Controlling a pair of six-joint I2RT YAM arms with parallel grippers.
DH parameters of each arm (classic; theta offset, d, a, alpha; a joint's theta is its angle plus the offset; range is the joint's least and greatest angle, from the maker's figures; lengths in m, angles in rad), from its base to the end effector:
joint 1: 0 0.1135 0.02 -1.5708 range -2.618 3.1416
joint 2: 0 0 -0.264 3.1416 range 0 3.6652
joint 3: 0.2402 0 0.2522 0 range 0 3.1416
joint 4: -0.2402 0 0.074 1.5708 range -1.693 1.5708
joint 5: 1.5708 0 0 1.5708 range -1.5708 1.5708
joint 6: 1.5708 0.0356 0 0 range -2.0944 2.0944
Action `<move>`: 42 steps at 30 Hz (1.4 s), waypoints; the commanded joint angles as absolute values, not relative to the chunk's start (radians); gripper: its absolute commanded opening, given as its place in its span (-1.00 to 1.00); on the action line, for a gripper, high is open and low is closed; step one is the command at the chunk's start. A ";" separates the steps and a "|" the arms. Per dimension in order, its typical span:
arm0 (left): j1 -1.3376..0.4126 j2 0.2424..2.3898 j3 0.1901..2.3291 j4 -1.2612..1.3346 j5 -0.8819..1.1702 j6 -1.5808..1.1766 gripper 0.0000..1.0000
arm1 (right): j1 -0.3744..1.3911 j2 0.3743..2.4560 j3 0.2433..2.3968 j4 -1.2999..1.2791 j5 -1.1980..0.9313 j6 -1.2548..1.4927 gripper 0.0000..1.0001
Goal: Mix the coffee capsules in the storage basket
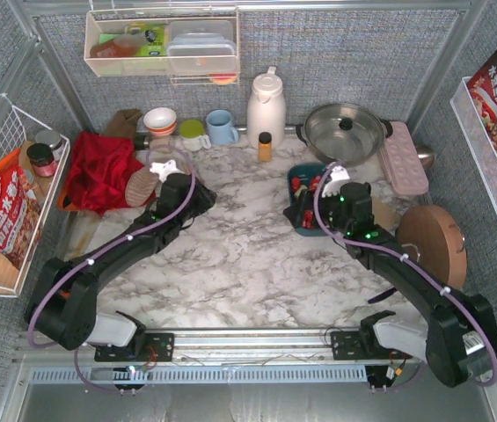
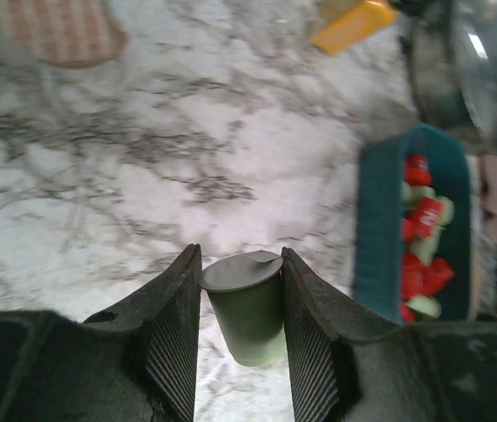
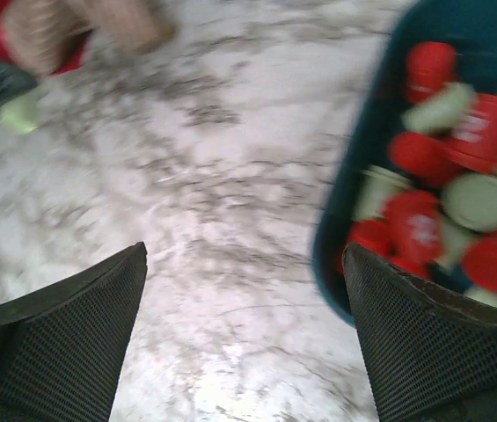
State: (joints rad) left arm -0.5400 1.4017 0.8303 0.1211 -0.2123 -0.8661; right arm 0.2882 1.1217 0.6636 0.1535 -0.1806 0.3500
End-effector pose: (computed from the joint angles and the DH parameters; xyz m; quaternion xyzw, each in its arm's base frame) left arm 0.2715 -0.1540 0.2444 -0.1923 0.8220 -0.2732 0.4611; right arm 0.2433 0.0788 0.2641 -0.0285 0.8042 0.2539 0.5367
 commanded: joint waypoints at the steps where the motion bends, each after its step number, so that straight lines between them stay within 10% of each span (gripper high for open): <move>1: -0.549 1.381 0.824 0.254 -0.023 -0.906 -0.38 | 0.335 1.175 0.662 0.397 -0.501 0.298 0.94; 19: -0.852 1.333 0.690 0.361 -0.482 -1.262 -0.43 | 0.623 1.300 0.548 0.809 -0.190 0.441 0.64; 42: -0.859 1.339 0.643 0.392 -0.457 -1.439 -0.42 | 0.703 1.569 0.641 0.968 -0.153 0.442 0.34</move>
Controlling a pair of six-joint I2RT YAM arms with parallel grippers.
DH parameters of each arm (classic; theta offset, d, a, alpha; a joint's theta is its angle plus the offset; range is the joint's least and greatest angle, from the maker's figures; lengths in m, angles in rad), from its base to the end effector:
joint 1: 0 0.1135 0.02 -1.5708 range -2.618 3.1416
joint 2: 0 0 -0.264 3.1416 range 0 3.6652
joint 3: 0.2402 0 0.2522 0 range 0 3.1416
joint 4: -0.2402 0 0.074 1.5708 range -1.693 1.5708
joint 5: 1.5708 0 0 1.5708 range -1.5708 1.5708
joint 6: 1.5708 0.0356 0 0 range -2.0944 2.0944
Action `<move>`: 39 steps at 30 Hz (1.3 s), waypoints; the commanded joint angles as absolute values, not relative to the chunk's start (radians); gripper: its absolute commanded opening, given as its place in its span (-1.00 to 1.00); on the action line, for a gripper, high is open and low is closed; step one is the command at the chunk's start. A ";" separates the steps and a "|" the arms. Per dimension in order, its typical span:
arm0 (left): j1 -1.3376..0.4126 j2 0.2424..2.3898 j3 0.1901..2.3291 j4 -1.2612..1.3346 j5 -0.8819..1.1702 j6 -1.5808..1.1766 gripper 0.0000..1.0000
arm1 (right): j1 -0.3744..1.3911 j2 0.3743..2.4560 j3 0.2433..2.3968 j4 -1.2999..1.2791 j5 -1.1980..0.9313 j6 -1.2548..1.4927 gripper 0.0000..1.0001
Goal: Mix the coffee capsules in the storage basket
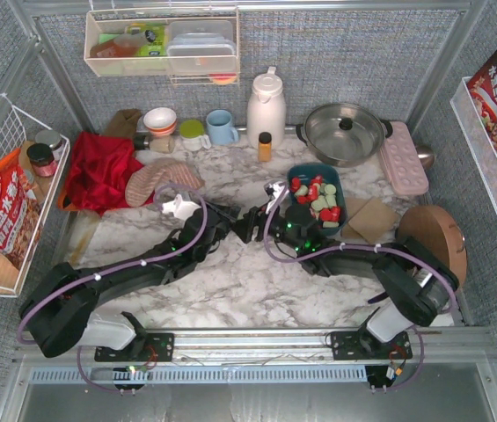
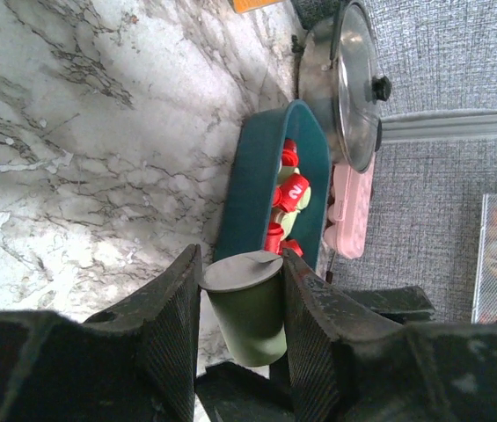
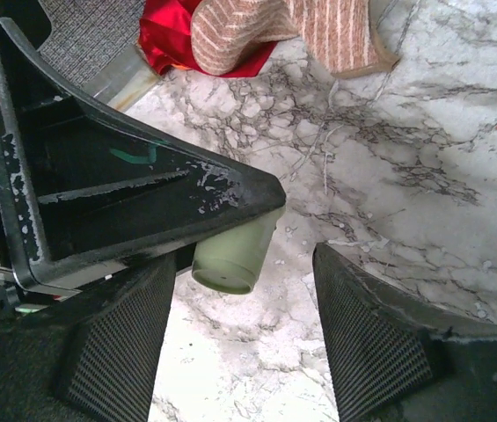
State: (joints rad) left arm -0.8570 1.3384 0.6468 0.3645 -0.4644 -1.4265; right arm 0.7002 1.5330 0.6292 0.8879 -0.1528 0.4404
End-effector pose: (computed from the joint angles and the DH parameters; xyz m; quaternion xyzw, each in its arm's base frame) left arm 0.1995 -0.2060 0.2264 -0.3509 0.7215 -0.4377 0.4059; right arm 0.2396 0.2090 0.2202 -0.1451 0.6977 0.4234 0.5594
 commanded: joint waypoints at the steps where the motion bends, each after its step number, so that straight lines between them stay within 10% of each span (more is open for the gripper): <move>1: -0.859 1.342 0.643 0.394 -0.452 -1.439 -0.42 | 0.704 1.581 0.644 0.984 -0.151 0.445 0.31; 12: -0.861 1.357 0.612 0.409 -0.451 -1.450 -0.41 | 0.706 1.647 0.674 1.006 -0.144 0.425 -0.08; 19: -0.861 1.375 0.605 0.405 -0.457 -1.448 -0.36 | 0.706 1.686 0.679 1.012 -0.158 0.430 -0.71; 25: -0.861 1.361 0.580 0.413 -0.474 -1.454 0.03 | 0.704 1.709 0.677 1.021 -0.156 0.430 -1.00; 39: -0.860 1.261 0.583 0.261 -0.634 -1.381 0.53 | 0.685 1.665 0.654 0.952 -0.091 0.402 -1.00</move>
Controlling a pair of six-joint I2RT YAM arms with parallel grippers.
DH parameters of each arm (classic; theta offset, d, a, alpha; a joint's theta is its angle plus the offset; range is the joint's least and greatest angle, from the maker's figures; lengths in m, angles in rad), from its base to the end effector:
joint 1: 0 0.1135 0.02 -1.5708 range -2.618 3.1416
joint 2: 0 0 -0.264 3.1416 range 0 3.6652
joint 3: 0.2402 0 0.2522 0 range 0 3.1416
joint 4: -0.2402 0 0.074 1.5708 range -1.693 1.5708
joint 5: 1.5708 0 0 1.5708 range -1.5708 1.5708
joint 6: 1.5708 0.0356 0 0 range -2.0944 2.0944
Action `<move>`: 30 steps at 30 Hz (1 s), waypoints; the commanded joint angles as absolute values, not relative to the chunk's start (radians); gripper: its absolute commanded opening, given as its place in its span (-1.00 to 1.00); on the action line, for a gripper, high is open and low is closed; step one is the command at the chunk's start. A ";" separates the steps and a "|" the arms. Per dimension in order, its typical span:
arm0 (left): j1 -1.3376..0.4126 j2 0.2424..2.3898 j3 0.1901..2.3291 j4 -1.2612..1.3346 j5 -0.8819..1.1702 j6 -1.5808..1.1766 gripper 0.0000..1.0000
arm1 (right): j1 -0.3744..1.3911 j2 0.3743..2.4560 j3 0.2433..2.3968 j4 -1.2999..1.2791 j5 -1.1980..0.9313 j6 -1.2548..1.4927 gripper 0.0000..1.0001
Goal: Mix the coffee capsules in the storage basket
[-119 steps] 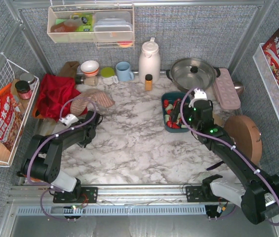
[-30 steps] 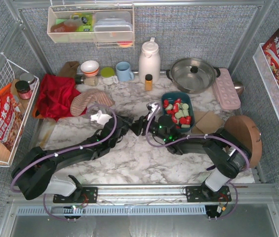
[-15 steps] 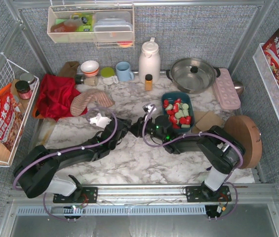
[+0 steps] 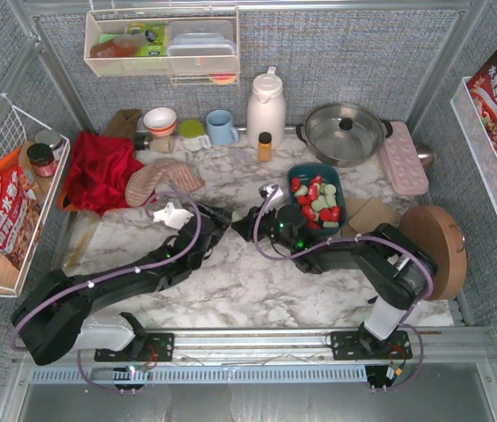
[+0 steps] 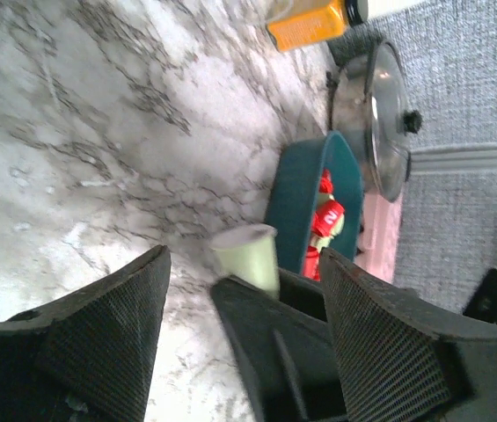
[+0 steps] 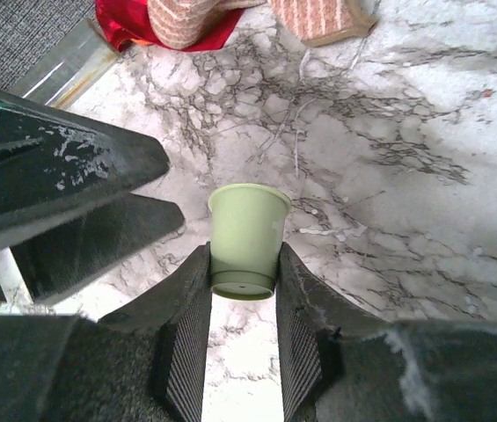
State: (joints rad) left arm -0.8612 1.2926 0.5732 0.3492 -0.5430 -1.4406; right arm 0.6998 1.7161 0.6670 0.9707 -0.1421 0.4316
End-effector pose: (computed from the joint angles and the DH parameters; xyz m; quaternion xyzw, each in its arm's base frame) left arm 0.1890 -0.1919 0.2133 -0.3723 0.7185 -0.4067 0.4239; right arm 0.2578 0.2236 0.1837 -0.1457 0.7194 0.4070 0.5437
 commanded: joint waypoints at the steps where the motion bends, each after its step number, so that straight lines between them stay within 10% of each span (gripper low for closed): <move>1: -0.859 1.248 0.583 0.236 -0.659 -1.353 0.53 | 0.676 1.636 0.649 0.914 -0.065 0.389 -1.00; 11: -0.859 1.137 0.578 0.028 -0.859 -1.132 0.56 | 0.537 1.298 0.744 0.231 0.414 0.212 -1.00; 28: -0.860 1.157 0.612 -0.030 -0.876 -1.031 0.61 | 0.214 1.515 0.898 0.051 0.234 0.356 -0.99; 30: -0.859 1.150 0.611 -0.031 -0.873 -1.023 0.62 | 0.192 1.584 0.979 -0.021 0.216 0.364 -0.62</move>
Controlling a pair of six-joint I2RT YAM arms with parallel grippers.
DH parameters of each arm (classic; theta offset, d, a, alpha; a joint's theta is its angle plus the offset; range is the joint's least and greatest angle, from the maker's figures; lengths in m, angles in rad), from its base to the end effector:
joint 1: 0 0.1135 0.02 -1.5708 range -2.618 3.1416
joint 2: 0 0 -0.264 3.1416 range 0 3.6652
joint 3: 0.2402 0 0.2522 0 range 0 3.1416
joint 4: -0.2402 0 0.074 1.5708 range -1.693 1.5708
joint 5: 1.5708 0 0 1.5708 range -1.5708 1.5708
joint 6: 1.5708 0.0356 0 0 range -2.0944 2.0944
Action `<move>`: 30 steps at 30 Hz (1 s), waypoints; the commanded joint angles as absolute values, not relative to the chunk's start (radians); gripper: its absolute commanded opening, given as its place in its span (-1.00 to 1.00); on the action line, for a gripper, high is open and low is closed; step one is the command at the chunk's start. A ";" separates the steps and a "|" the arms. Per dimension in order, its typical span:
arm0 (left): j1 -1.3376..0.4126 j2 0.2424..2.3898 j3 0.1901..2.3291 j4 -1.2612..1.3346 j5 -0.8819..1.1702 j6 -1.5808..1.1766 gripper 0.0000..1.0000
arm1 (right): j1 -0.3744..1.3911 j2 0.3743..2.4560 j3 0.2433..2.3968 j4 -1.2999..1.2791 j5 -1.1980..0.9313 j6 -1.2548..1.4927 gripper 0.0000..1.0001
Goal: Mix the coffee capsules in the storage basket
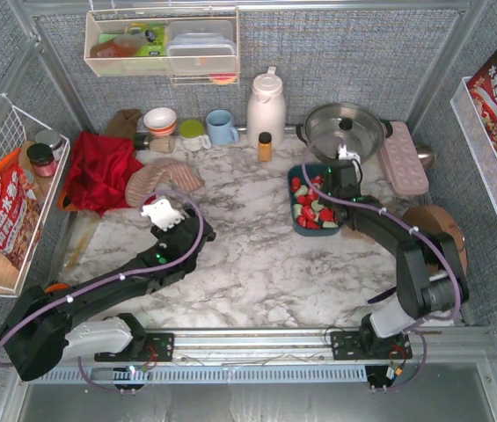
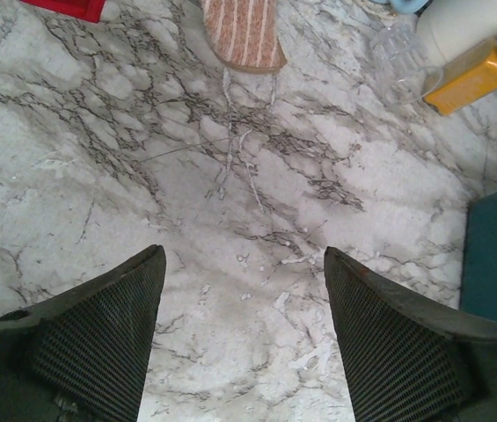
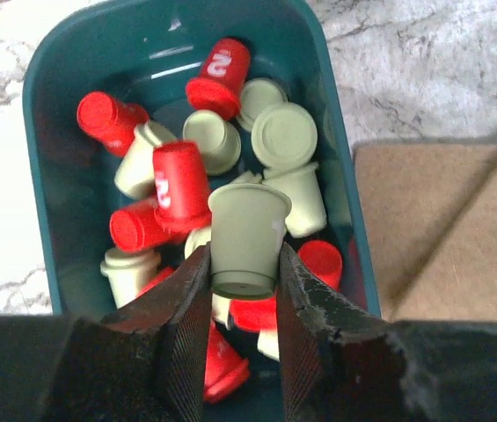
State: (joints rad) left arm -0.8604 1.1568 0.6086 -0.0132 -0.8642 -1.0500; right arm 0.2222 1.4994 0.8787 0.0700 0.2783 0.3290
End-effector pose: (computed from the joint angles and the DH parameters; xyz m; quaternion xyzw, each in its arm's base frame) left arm 0.1747 -0.1615 0.2270 -0.2768 0.7721 -0.1468 0.5528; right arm 0.3217 0.0626 0.2265 0.1138 0.8594 0.0151 0.4982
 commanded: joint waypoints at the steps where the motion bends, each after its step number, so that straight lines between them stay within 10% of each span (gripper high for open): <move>1: -0.859 1.147 0.609 -0.031 -0.873 -1.018 0.62 | 0.180 1.622 1.040 -0.062 0.198 0.364 -0.36; 6: -0.858 1.120 0.597 -0.041 -0.885 -1.001 0.63 | 0.131 1.754 1.217 -0.234 0.105 0.342 0.22; 13: -0.859 1.061 0.554 -0.023 -0.912 -0.985 0.63 | 0.121 1.699 1.241 -0.280 0.071 0.303 0.54; 15: -0.859 1.044 0.546 -0.019 -0.915 -0.982 0.63 | 0.124 1.662 1.224 -0.285 0.081 0.298 0.98; 30: -0.859 0.935 0.493 -0.071 -1.023 -0.965 0.64 | 0.133 1.156 0.652 0.196 0.594 0.232 0.99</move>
State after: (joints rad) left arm -0.8604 0.9688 0.5068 -0.0486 -0.9646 -0.9768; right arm 0.1349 1.2346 0.8165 -0.1001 0.3229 0.3046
